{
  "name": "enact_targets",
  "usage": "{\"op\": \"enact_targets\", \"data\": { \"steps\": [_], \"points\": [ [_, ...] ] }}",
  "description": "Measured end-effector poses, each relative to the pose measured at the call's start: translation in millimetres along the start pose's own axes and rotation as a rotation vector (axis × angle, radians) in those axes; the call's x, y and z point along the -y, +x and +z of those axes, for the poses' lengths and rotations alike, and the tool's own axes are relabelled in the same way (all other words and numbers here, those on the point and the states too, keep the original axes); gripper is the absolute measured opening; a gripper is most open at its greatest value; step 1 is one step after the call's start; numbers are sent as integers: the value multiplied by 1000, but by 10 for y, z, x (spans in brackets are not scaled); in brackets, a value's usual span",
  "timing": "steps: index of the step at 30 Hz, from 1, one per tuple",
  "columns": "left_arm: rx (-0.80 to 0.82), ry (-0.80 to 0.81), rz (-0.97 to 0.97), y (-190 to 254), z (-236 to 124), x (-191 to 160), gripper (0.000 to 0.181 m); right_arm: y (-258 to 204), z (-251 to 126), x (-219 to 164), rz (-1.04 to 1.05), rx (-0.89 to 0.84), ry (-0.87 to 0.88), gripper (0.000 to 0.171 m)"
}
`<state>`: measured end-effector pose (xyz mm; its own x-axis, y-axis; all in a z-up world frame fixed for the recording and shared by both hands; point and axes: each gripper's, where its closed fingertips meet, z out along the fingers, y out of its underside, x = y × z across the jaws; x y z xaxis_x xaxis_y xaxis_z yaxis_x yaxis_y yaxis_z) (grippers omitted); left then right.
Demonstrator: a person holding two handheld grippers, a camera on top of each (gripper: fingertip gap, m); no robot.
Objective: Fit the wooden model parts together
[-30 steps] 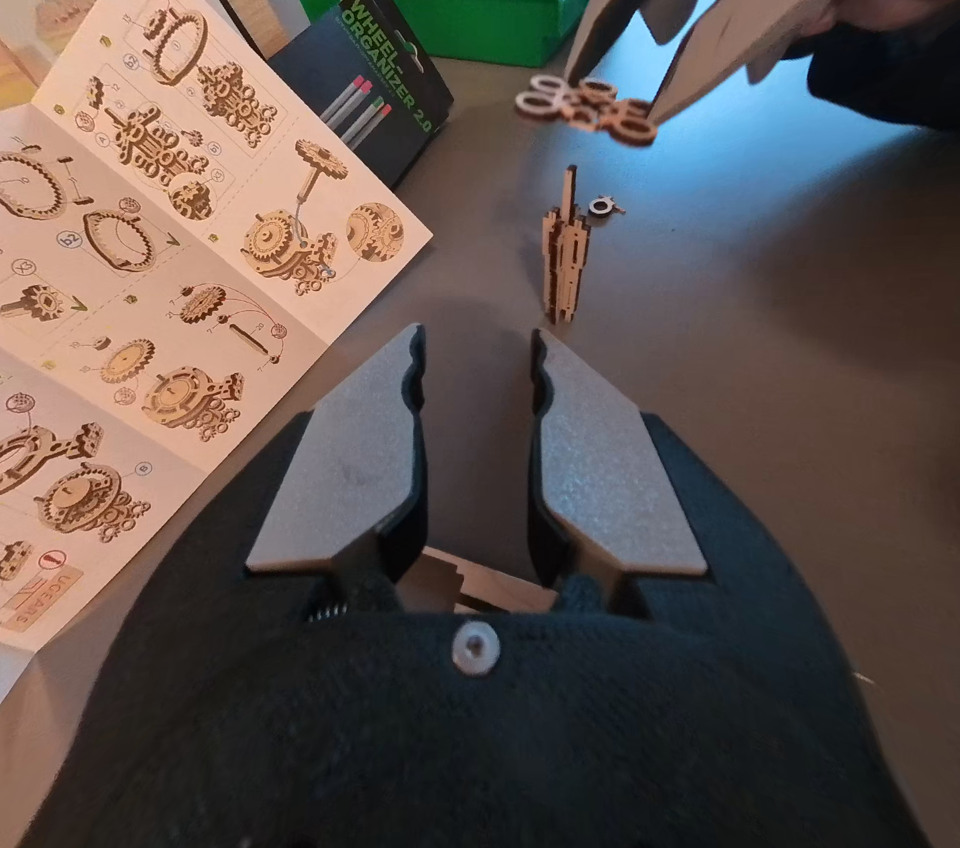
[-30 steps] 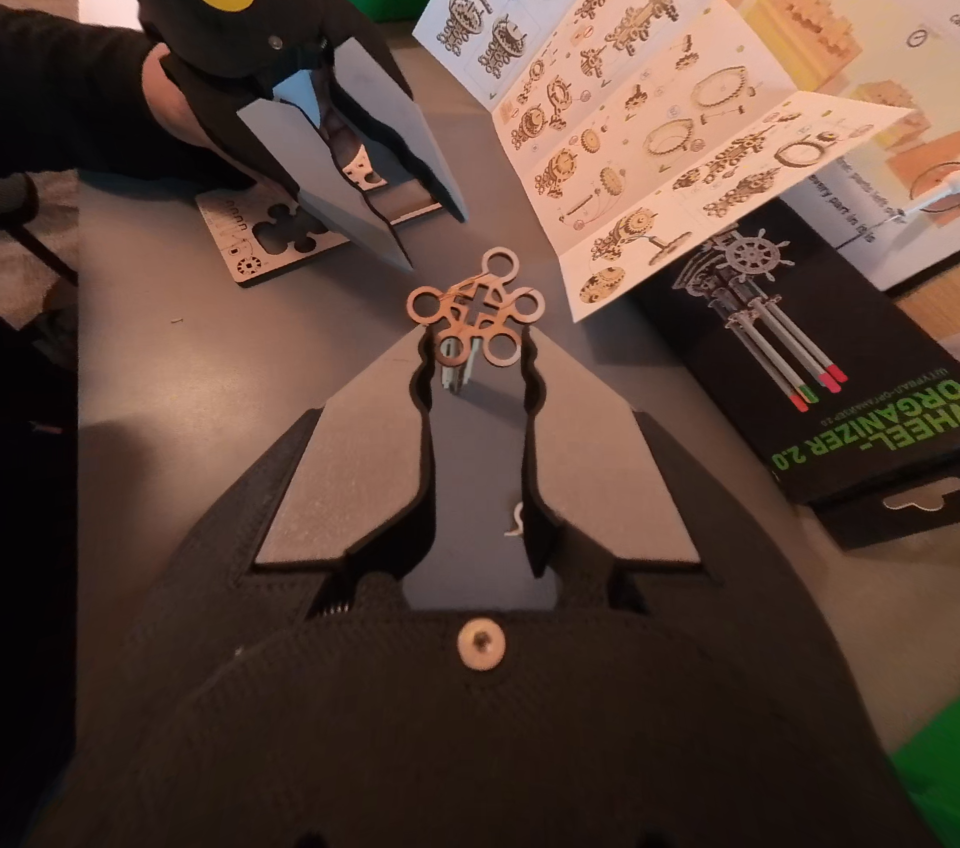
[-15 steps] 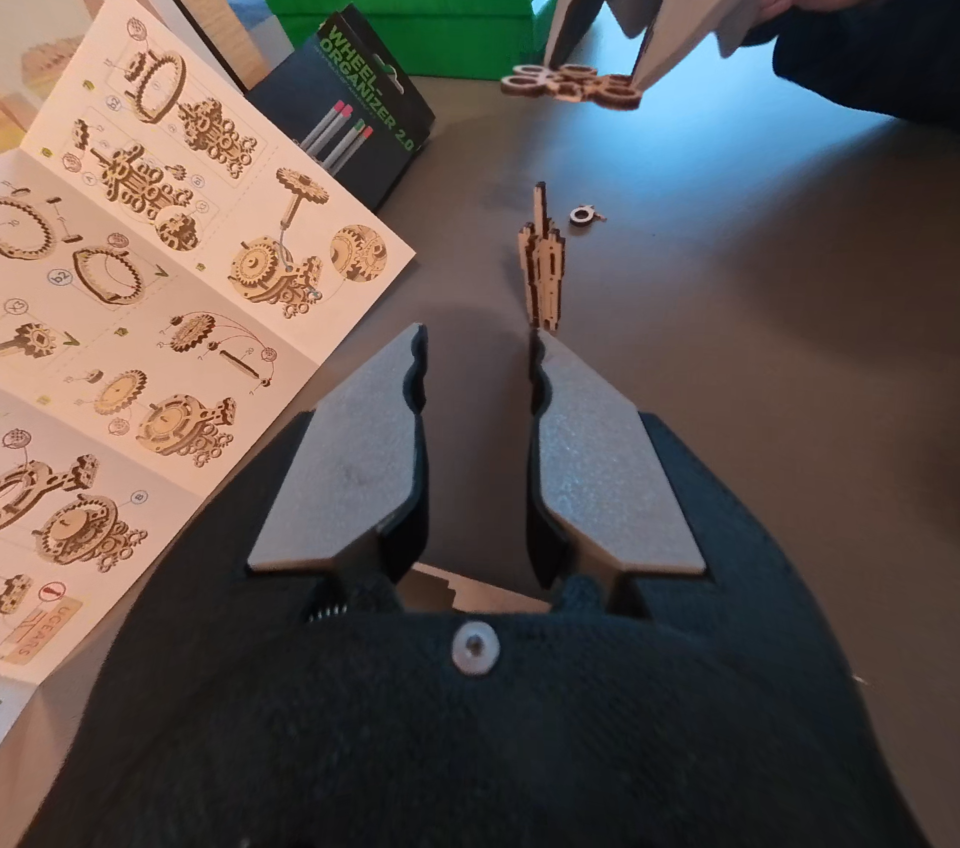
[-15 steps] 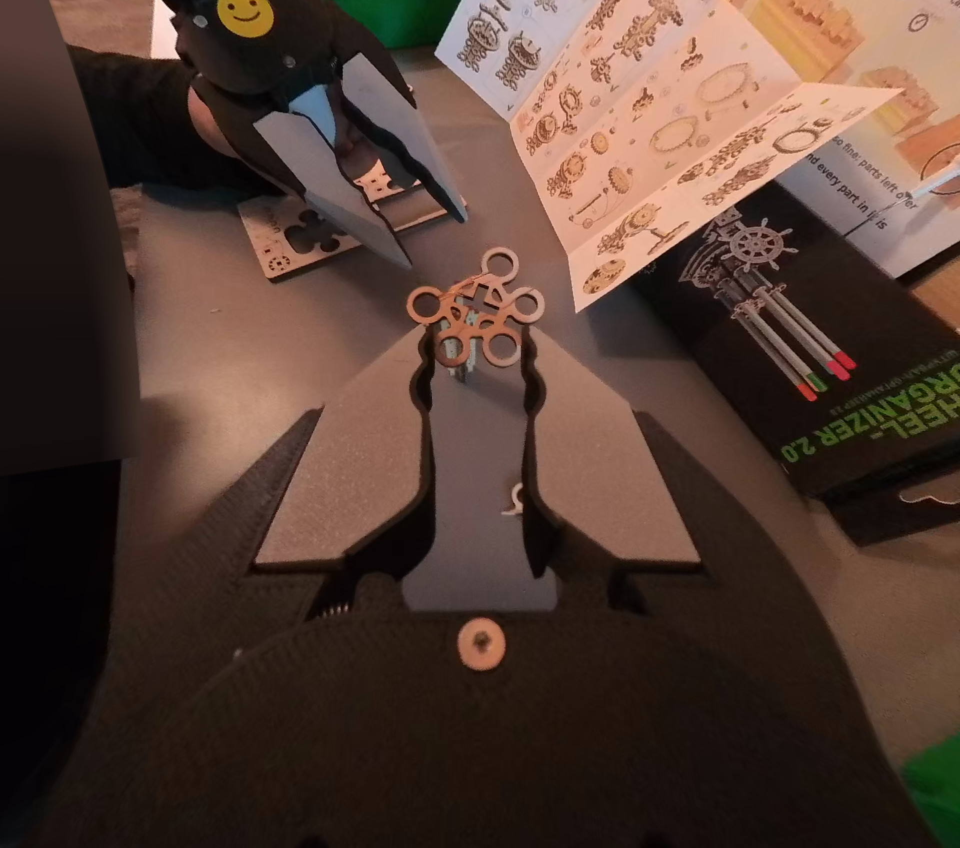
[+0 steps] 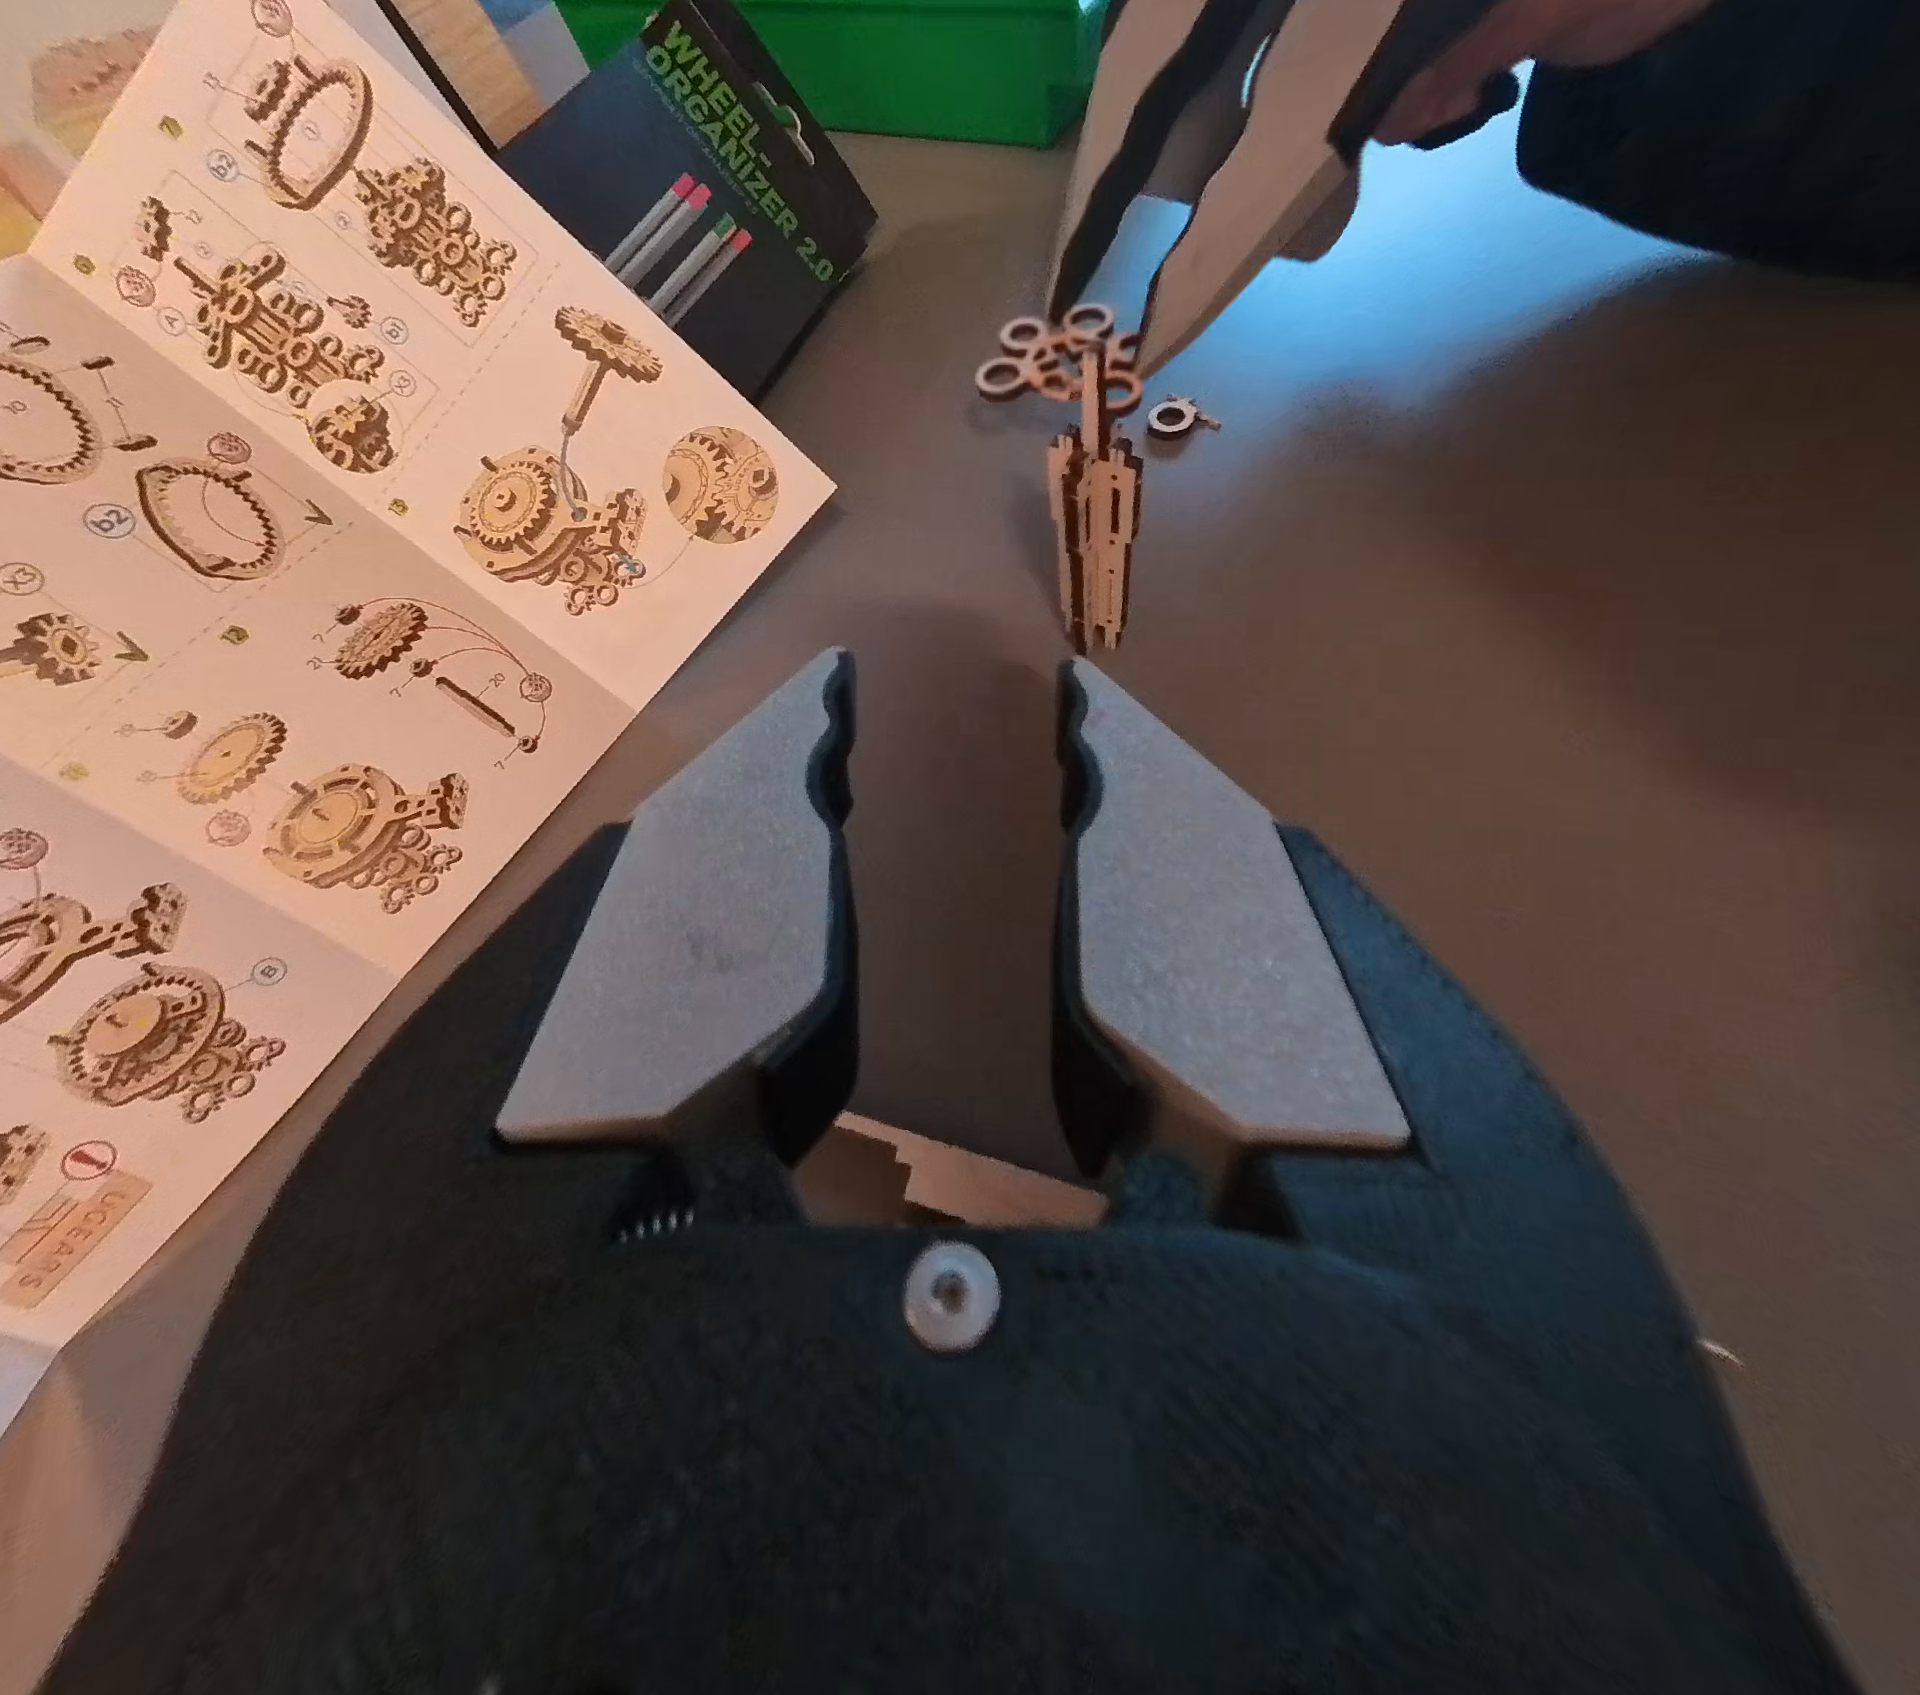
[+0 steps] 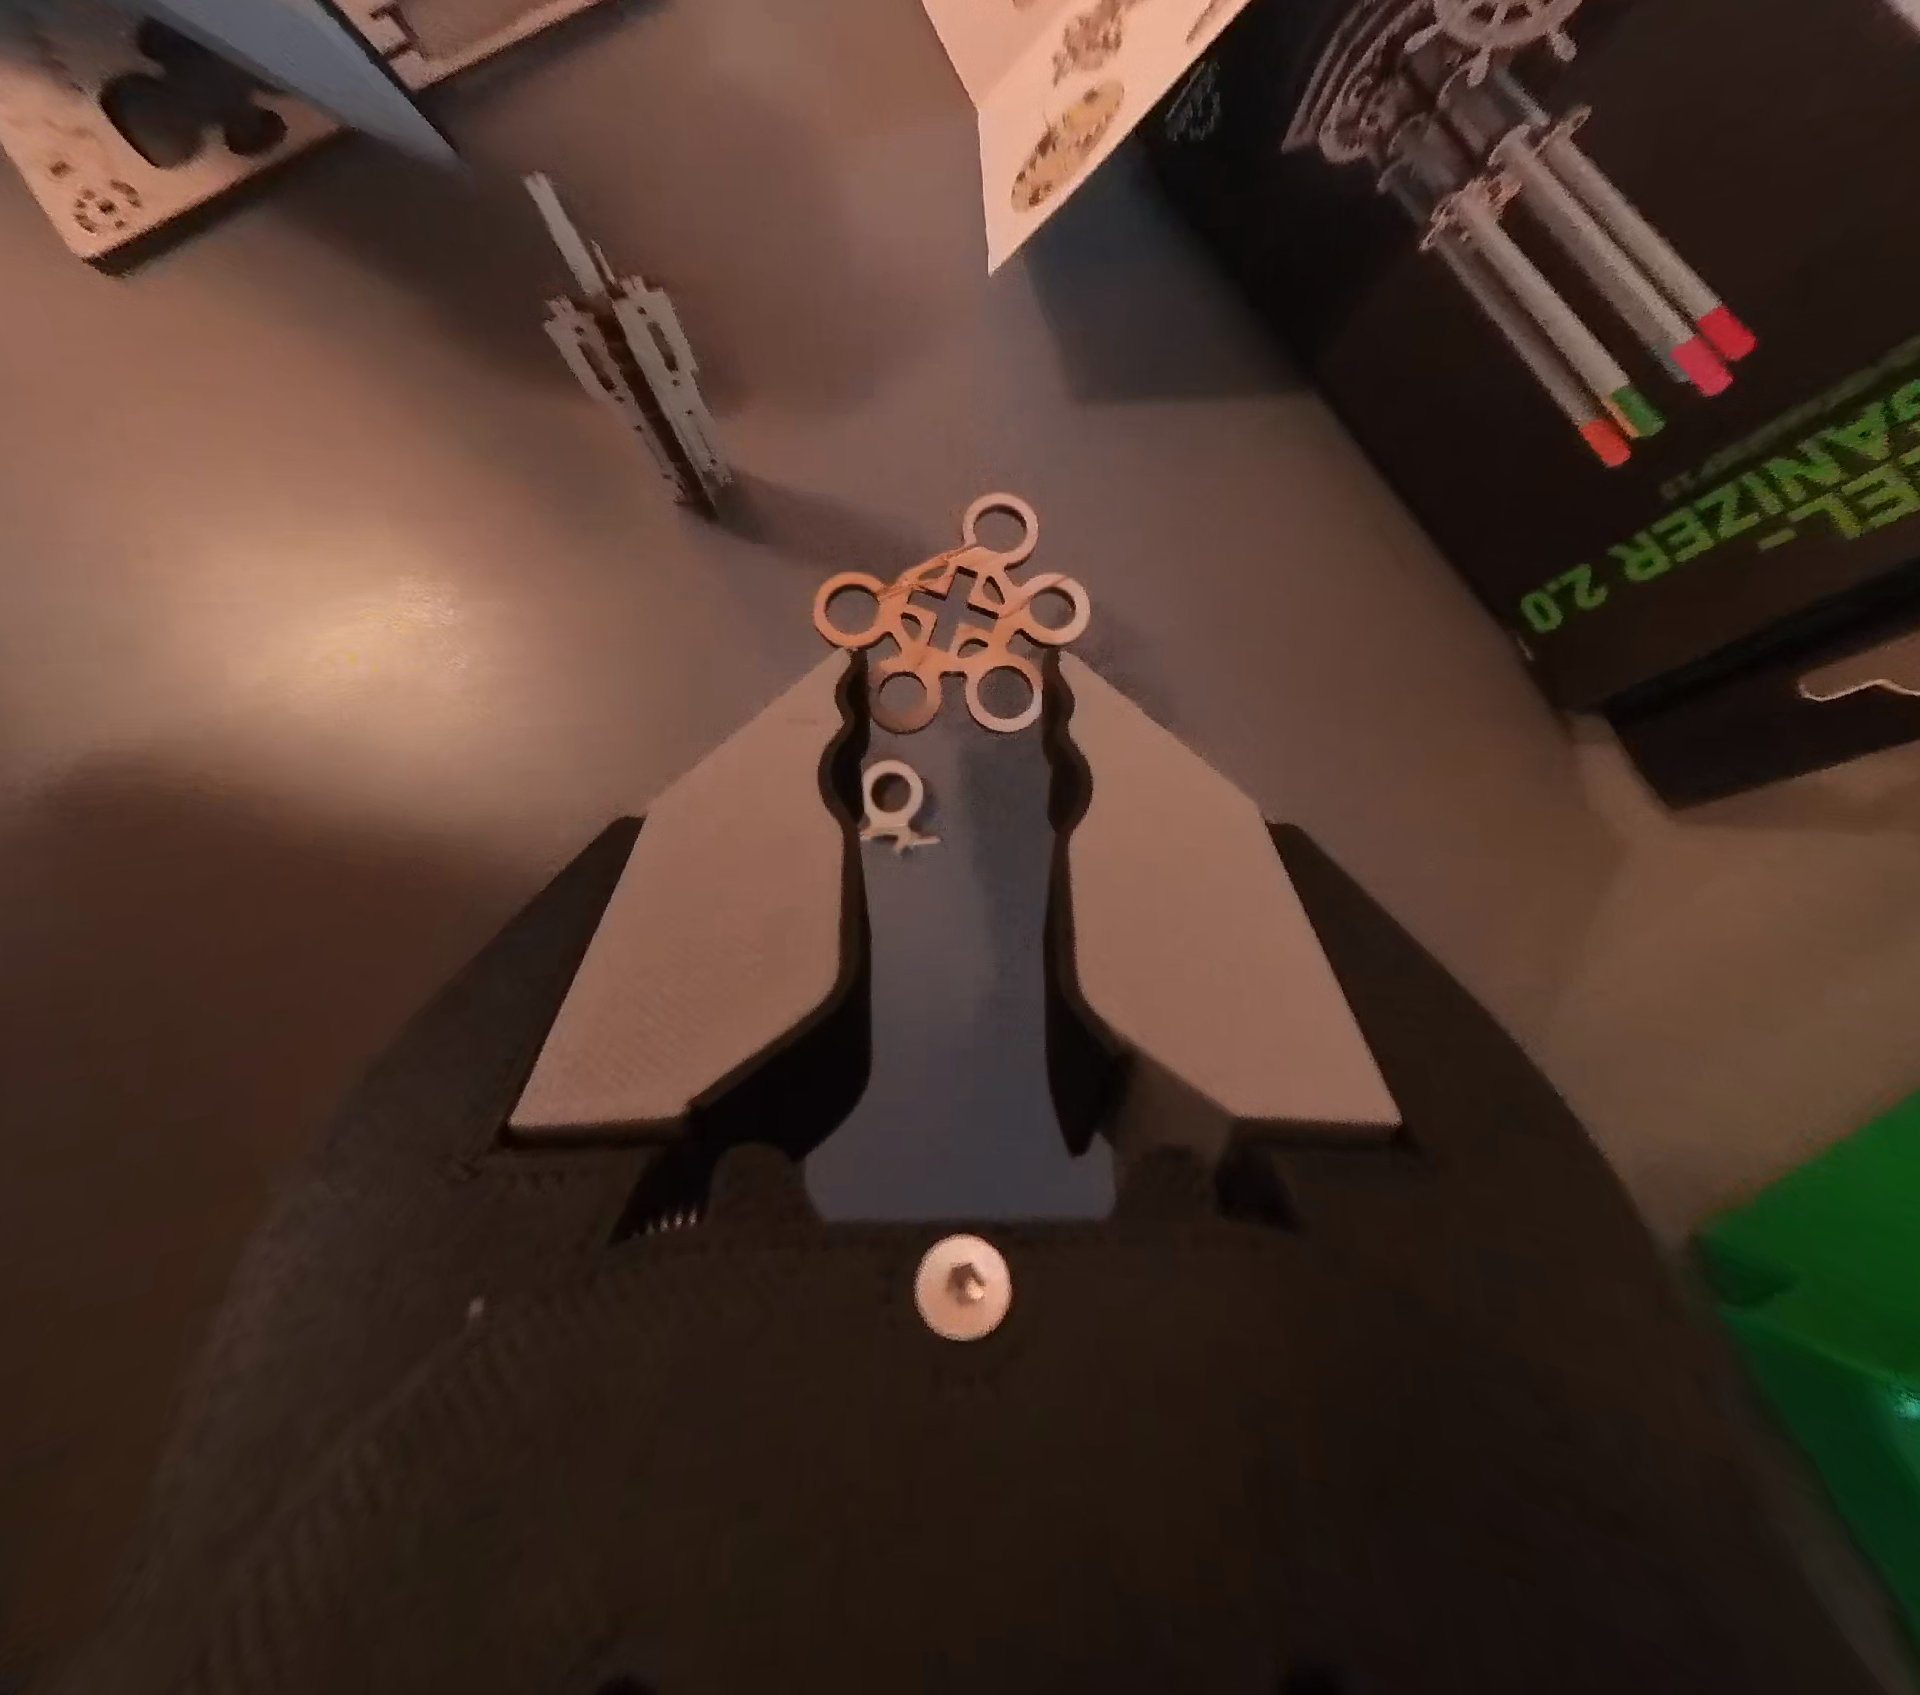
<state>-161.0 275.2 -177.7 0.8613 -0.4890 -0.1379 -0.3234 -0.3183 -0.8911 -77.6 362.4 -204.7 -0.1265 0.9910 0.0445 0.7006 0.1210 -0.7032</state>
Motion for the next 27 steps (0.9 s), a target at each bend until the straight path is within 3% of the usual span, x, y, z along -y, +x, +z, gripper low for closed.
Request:
{"op": "enact_targets", "data": {
  "steps": [11, 14, 19, 27],
  "points": [
    [-15, -2, 2, 31, -28, -3, 35, 537, 58, -412, 165, -141, -120, 30],
    [-14, -2, 3, 30, -34, -1, 35, 566, 50, -385, 149, -170, -109, 31],
    [-14, -16, -4, 20, -17, -32, 37, 570, -54, -268, 98, -218, -70, 60],
    [-20, -25, -21, 9, 6, -62, 37, 213, -185, 122, 17, -117, 91, 69]
  ]
}}
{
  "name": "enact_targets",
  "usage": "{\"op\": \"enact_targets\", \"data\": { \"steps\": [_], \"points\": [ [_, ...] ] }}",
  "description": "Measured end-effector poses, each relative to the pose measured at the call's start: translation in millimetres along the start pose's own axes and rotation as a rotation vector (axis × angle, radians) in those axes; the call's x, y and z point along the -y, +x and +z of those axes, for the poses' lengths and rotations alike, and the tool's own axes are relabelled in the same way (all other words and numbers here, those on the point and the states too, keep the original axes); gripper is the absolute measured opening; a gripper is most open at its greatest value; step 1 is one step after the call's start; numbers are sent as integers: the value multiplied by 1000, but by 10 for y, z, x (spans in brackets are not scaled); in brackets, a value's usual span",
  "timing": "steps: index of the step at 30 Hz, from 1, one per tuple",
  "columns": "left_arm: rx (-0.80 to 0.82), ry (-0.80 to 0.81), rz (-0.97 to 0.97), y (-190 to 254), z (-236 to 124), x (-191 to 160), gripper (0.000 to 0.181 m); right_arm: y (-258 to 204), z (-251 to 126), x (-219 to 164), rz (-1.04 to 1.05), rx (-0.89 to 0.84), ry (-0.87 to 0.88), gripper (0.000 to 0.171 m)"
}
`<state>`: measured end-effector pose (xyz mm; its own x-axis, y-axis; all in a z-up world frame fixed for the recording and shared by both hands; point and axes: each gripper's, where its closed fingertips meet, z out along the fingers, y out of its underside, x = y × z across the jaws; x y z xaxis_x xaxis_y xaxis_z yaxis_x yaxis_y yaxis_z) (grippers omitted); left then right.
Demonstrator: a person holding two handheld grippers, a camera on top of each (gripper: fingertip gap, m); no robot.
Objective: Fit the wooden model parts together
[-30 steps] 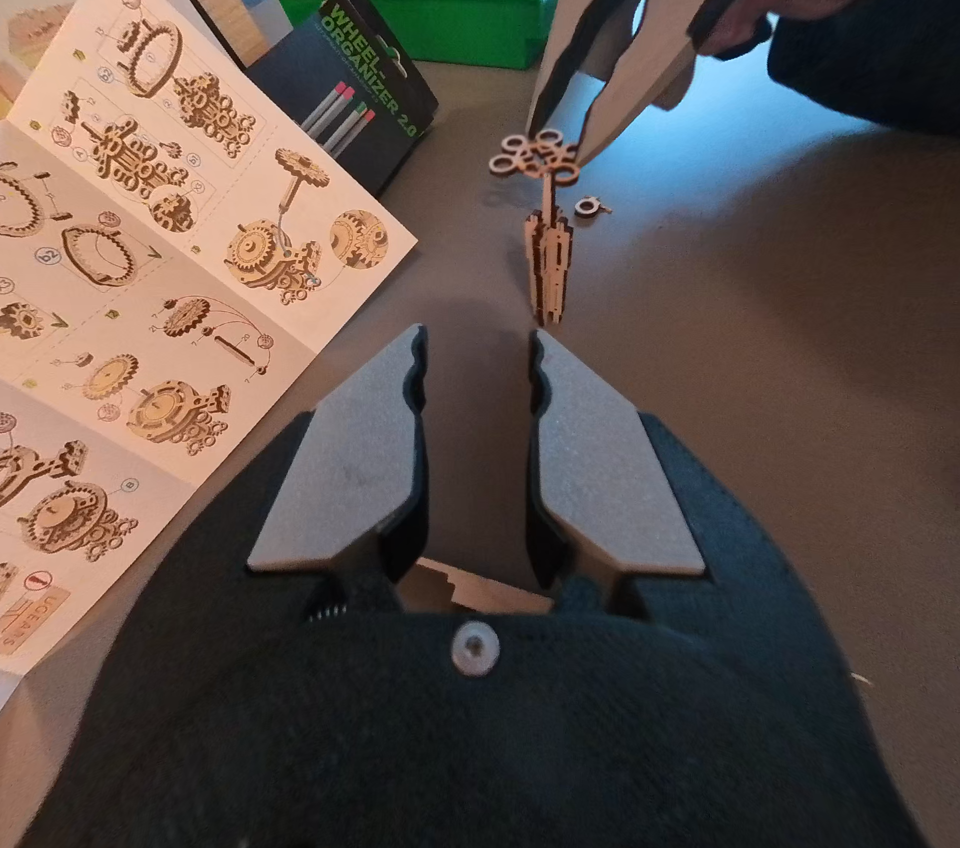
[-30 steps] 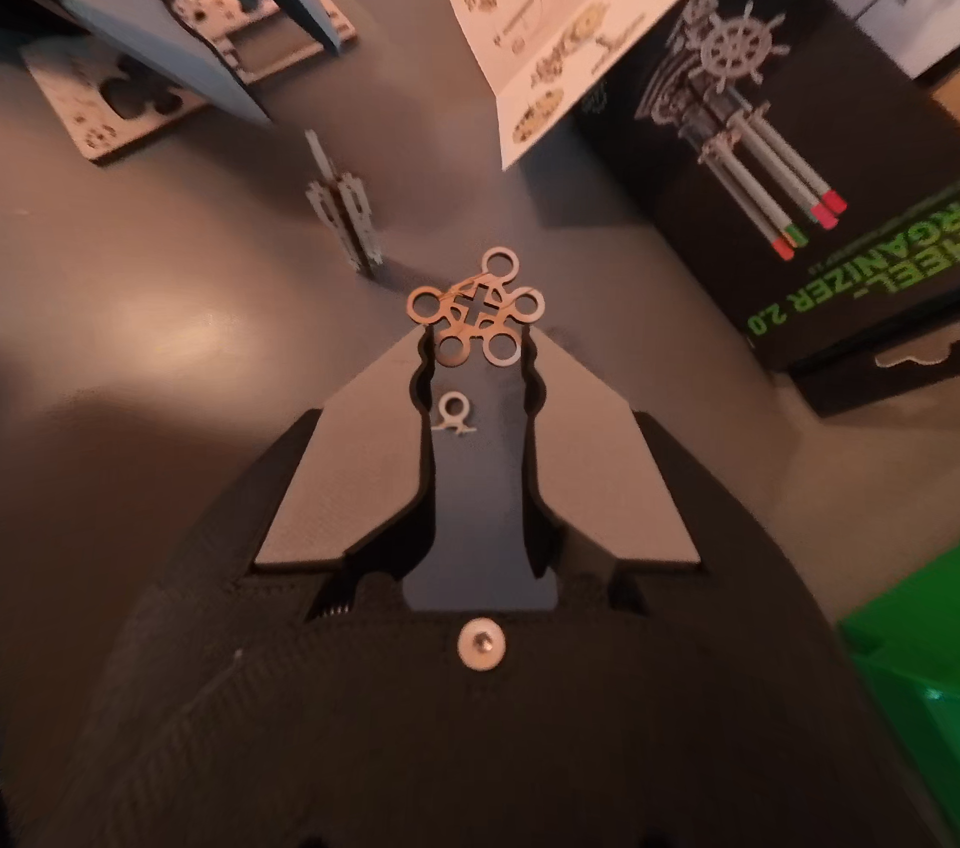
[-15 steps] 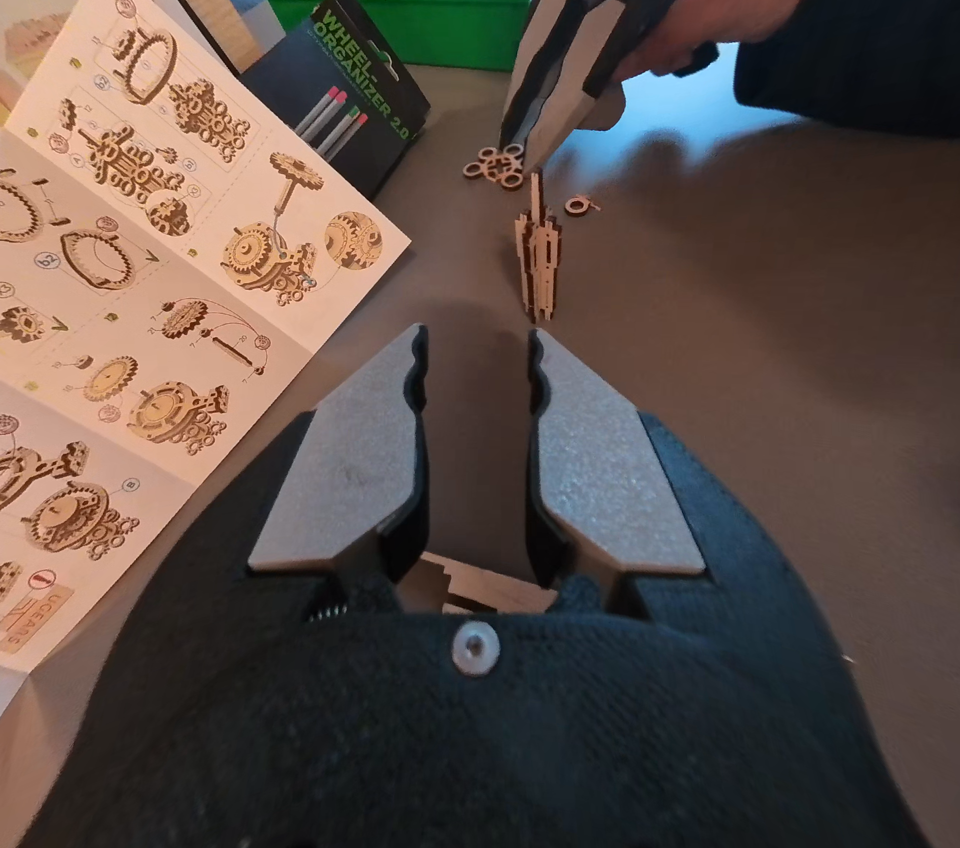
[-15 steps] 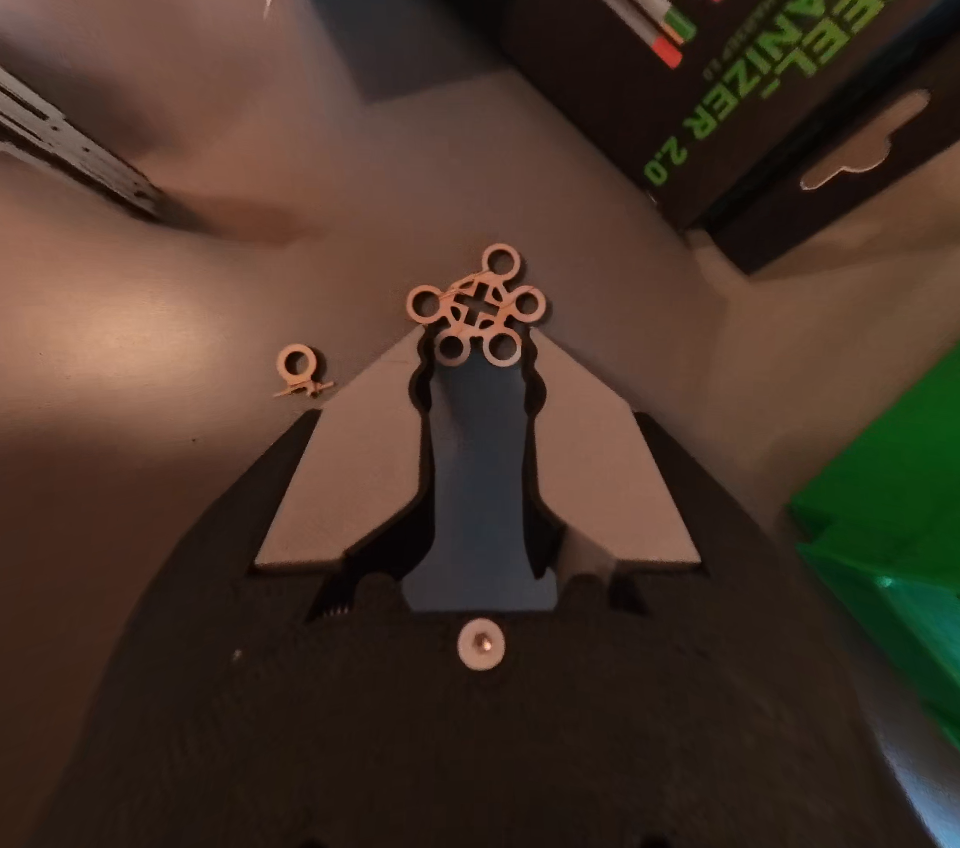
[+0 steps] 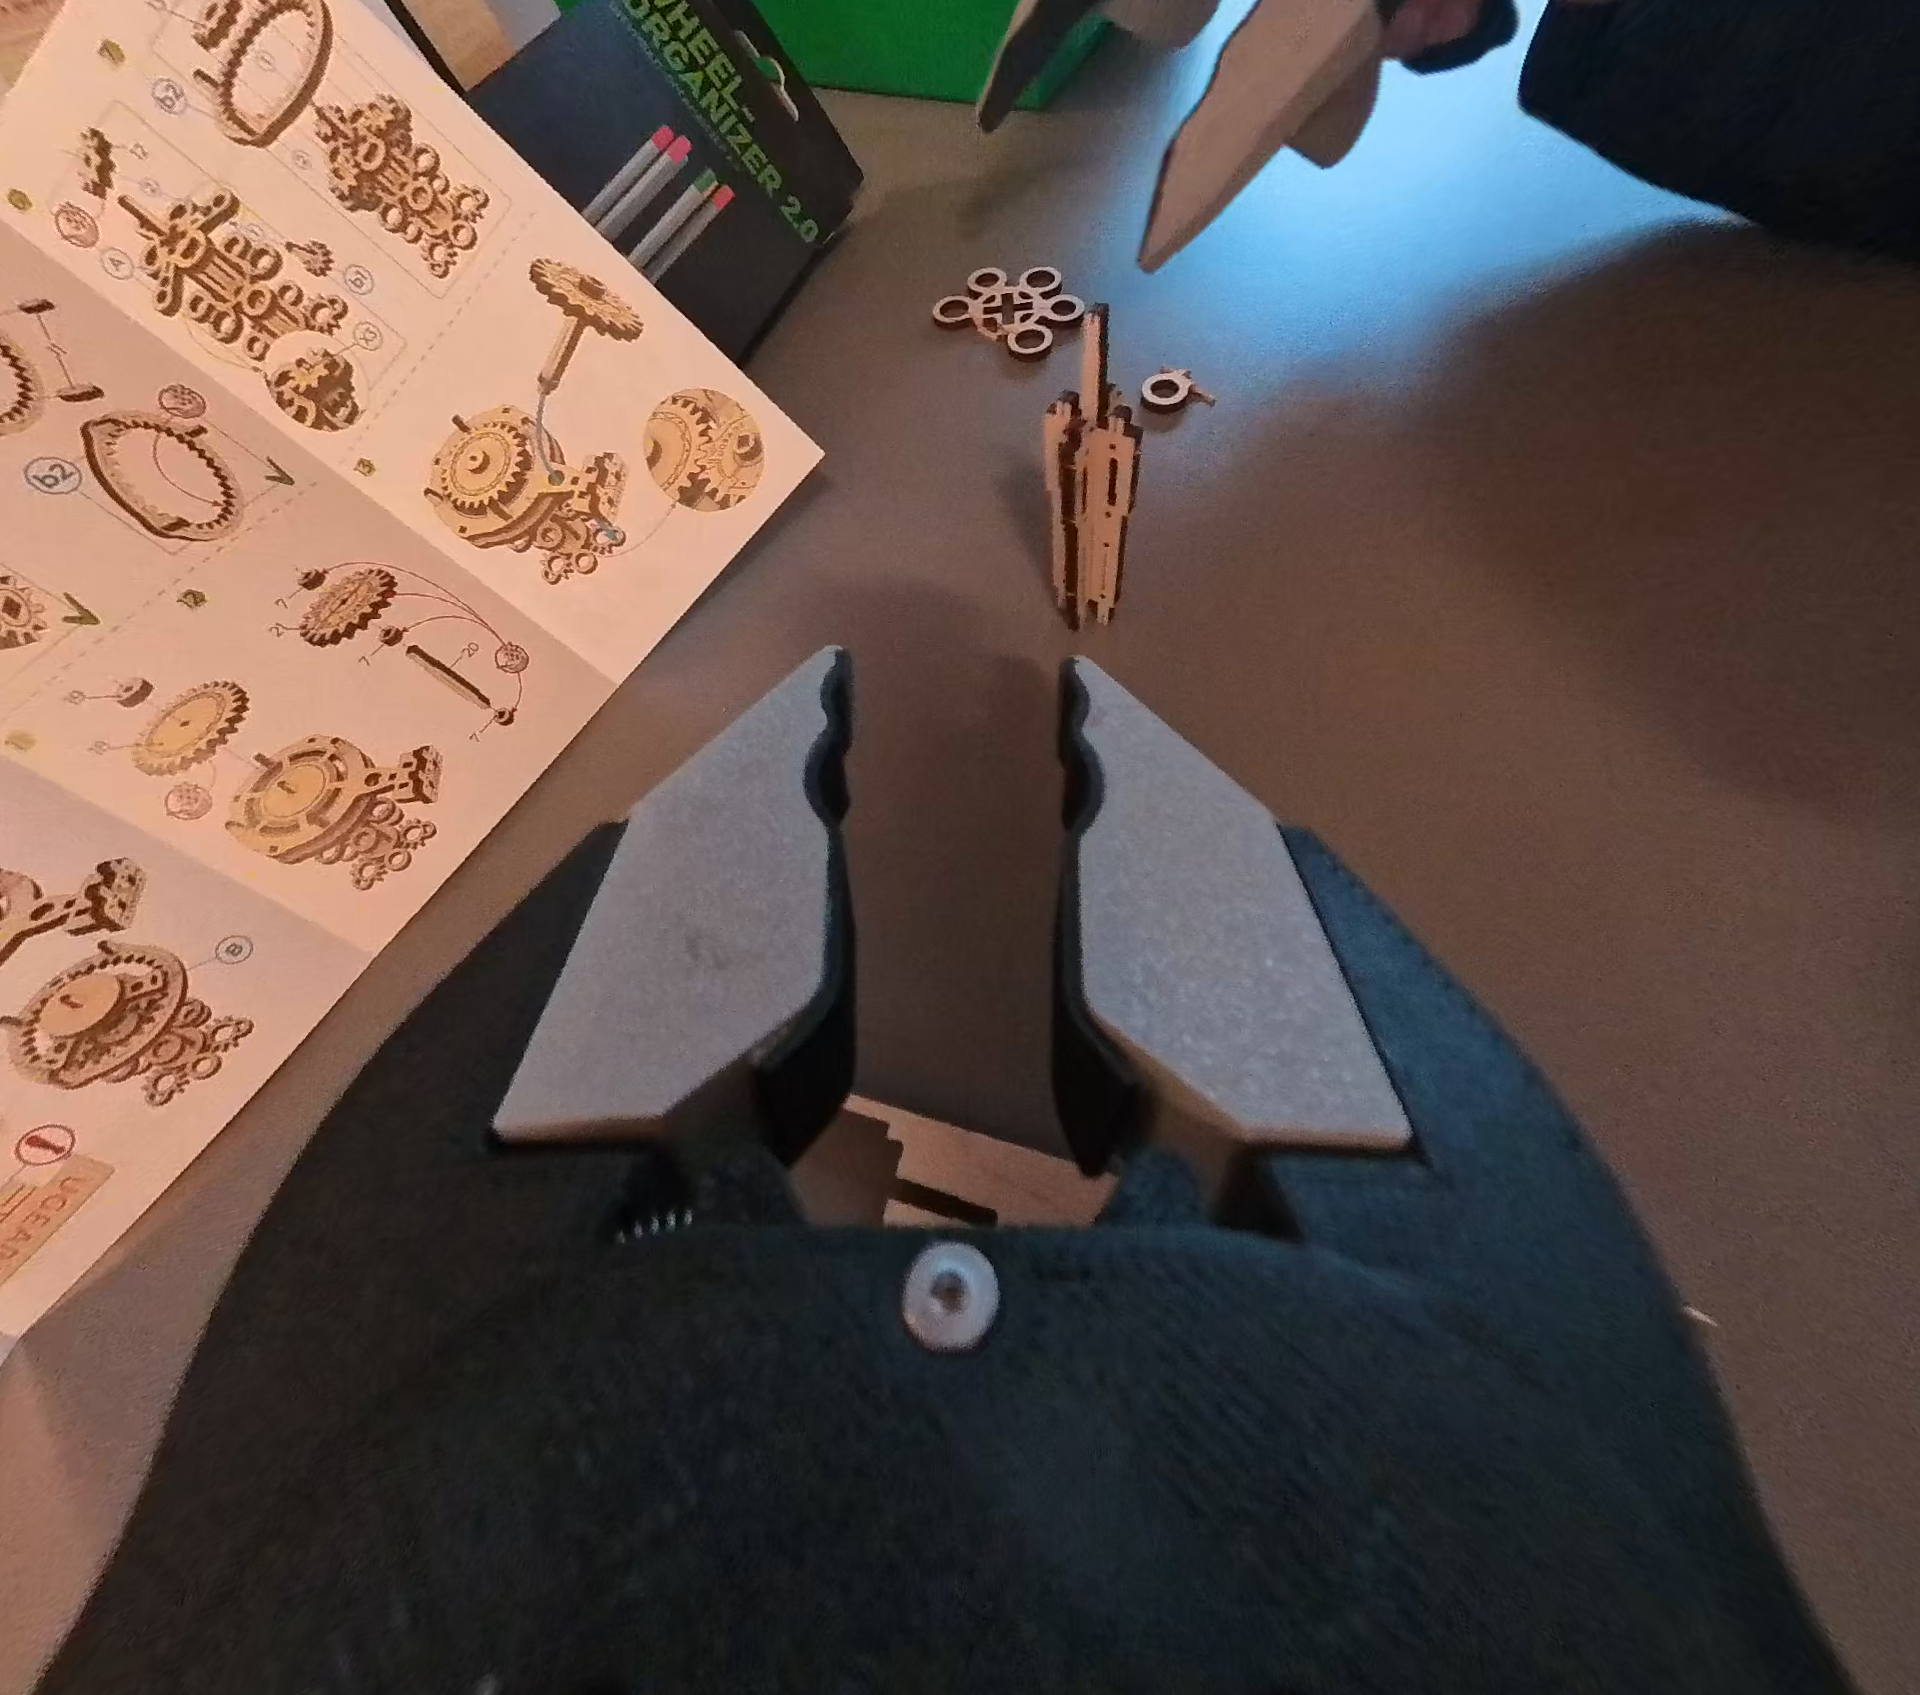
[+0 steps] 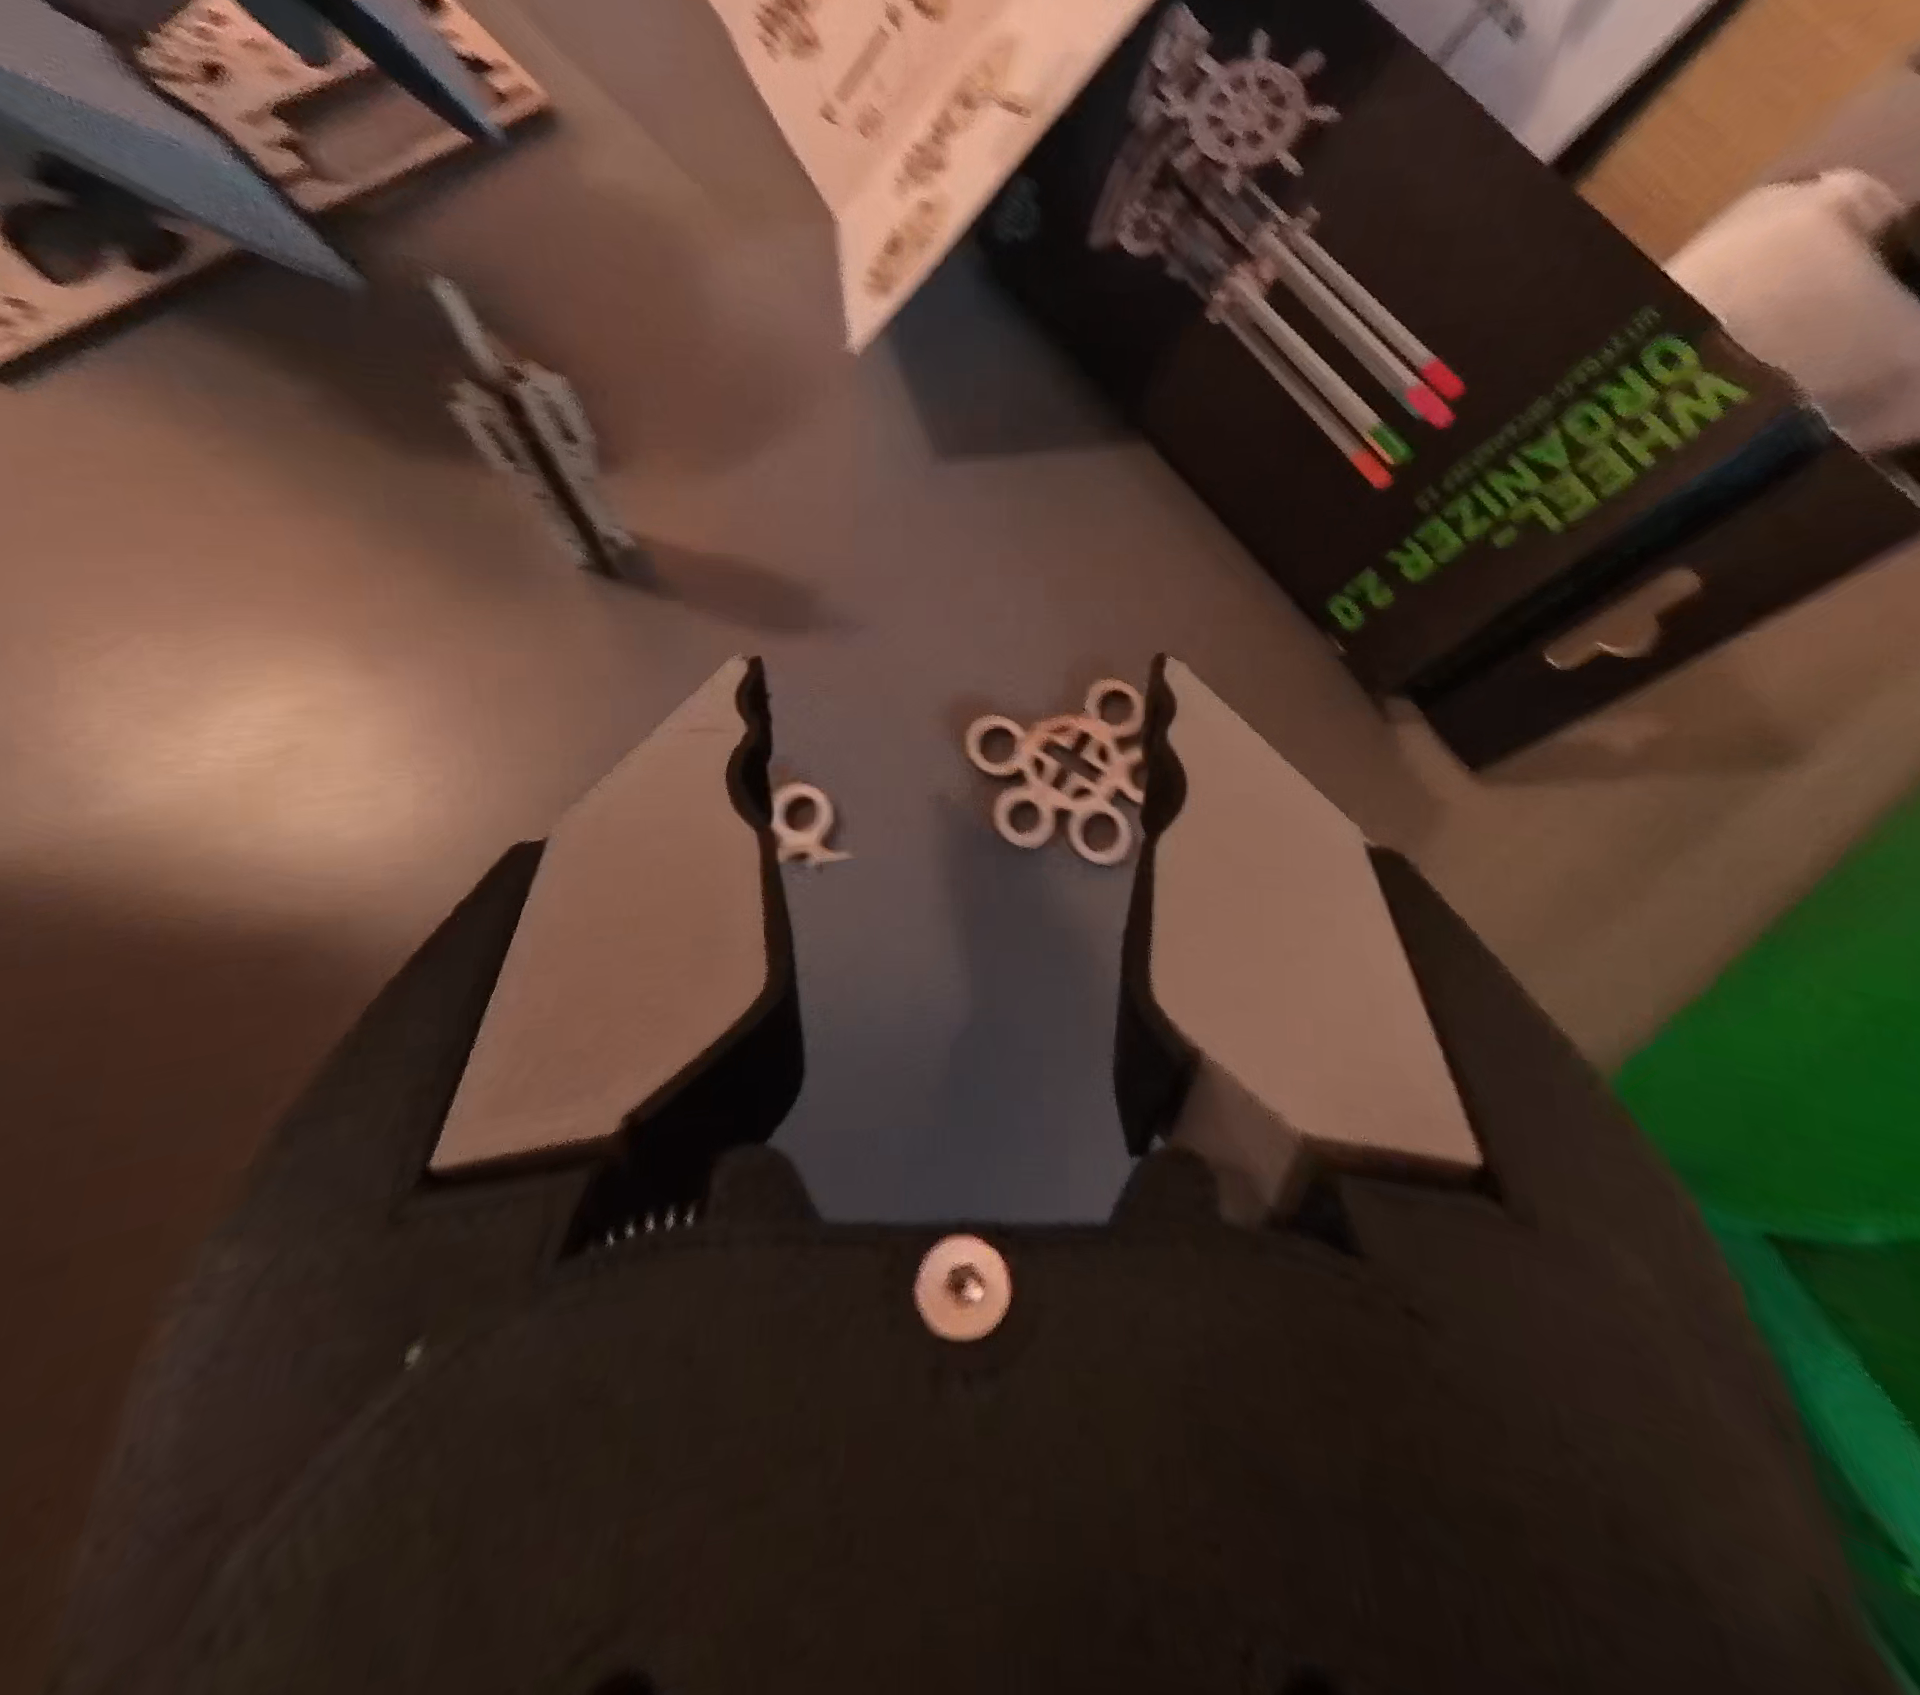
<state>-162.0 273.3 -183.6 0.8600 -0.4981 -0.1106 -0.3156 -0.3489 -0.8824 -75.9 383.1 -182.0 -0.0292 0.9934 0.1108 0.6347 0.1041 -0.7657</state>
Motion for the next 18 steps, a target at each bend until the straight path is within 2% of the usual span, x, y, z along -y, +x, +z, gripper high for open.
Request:
{"op": "enact_targets", "data": {
  "steps": [4, 10, 18],
  "points": [
    [0, -6, 8, 8, 7, -11, 37, -341, 113, 84, -24, 130, 11, 70],
    [2, 2, 7, 4, -6, 11, 37, -424, 242, -34, -39, 165, -44, 67],
    [-3, 0, 15, 34, 6, 14, 37, -799, 432, 83, -28, 298, -14, 64]
  ]
}}
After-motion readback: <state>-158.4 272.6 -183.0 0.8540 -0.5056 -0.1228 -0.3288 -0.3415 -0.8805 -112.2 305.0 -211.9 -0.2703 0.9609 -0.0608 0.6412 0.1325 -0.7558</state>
